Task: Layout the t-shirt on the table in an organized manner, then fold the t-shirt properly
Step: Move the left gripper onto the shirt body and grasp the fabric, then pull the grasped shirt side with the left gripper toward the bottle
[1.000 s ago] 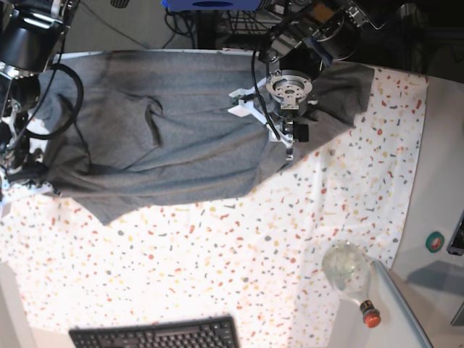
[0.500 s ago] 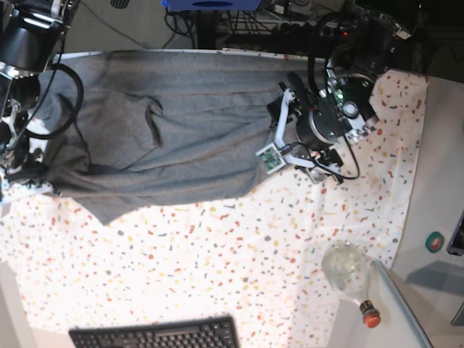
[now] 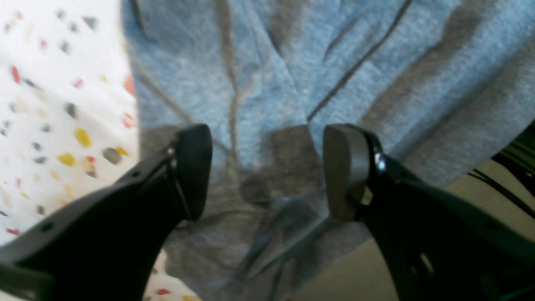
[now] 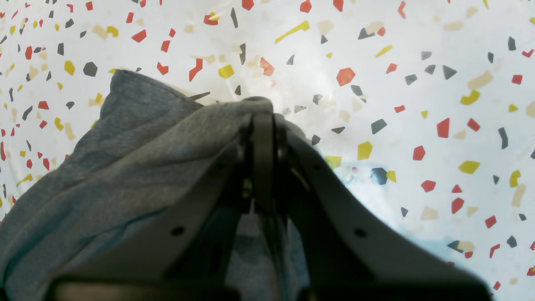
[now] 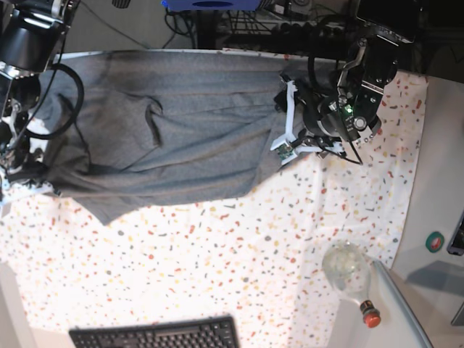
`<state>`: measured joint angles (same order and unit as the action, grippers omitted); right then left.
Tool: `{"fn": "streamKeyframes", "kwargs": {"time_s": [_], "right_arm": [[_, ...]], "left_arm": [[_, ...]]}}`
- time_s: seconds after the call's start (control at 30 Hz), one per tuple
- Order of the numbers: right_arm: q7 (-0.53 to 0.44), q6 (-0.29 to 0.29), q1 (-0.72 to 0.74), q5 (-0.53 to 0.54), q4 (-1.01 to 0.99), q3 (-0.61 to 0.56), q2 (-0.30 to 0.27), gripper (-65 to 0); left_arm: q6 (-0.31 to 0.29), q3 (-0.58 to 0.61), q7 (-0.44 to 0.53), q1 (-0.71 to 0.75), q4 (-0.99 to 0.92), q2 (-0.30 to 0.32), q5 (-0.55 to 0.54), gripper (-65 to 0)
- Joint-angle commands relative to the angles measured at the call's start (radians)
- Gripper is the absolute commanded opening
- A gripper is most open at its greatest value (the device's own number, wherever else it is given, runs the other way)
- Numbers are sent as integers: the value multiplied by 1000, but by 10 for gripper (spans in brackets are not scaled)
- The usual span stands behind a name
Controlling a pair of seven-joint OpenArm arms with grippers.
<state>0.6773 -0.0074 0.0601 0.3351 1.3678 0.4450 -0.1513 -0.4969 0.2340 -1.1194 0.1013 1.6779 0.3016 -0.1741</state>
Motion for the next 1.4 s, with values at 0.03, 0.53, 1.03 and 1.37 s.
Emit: {"fn": "streamKeyframes", "kwargs": {"time_s": [0.03, 0.53, 1.03, 1.37], "right_arm": [[-20, 2, 19, 3, 15, 2, -15, -650], [-18, 2, 16, 3, 15, 2, -15, -650], [-18, 2, 16, 3, 15, 2, -15, -650], [-20, 2, 16, 3, -14, 2, -15, -650]], "left_arm": [[11, 5, 5, -7, 14, 5, -14, -260], [13, -8, 8, 2, -43, -3, -17, -263], [13, -9, 6, 1, -46, -37, -18, -461], [13, -9, 5, 4, -43, -37, -18, -490]]}}
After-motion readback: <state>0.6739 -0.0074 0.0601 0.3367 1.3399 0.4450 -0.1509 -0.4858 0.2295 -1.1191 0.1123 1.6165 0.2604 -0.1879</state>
